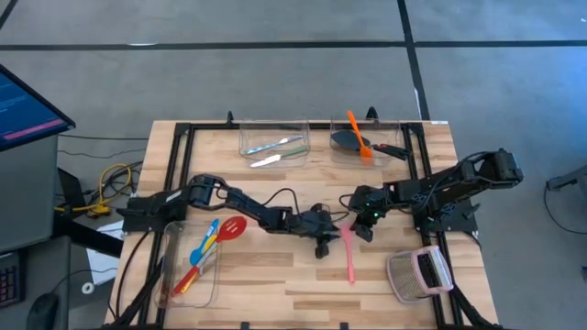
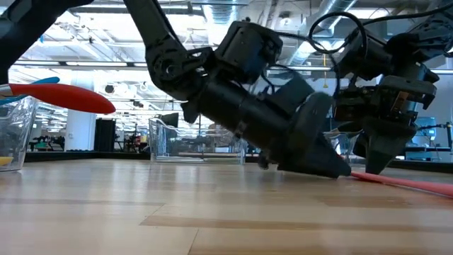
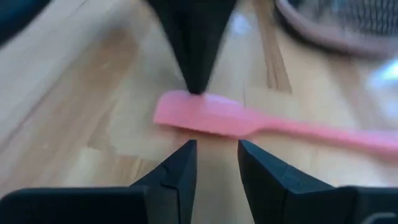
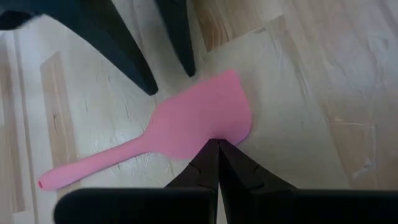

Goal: Pick & Place Kitchen Items
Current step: Put the pink spatula into the top right transparent bin

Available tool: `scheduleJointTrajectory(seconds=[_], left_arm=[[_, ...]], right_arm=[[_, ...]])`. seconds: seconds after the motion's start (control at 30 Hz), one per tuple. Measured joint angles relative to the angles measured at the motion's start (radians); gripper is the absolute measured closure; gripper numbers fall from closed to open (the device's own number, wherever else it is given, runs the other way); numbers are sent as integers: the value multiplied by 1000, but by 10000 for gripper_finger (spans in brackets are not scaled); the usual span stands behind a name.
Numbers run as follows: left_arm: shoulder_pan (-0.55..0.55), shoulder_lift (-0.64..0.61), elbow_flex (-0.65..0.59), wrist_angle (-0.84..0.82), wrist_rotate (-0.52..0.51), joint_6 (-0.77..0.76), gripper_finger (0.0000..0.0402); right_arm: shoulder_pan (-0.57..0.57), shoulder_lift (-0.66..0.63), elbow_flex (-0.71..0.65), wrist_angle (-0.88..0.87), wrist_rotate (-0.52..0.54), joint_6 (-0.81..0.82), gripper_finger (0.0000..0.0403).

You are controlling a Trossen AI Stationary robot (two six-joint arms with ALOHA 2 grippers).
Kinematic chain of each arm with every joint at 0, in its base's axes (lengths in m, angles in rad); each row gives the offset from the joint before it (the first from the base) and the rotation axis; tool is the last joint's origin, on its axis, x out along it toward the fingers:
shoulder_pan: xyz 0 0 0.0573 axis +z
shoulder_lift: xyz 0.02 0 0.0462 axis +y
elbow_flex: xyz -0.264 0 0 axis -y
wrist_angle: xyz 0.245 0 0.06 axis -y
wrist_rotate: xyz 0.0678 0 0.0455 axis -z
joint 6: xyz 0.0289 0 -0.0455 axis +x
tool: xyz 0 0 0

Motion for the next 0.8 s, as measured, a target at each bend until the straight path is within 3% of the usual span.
scheduleJointTrajectory(seconds=[0.13, 0.33, 0.8], left_arm=[[20, -5, 4, 14, 41, -240, 293], [50, -10, 6, 17, 178, -409, 291], [51, -99, -36, -57, 236, -336, 304]], right_arm=[[13, 0, 0, 6, 10, 0, 403], [49, -1, 0, 16, 60, 17, 403], [76, 0, 39, 76, 109, 49, 403]])
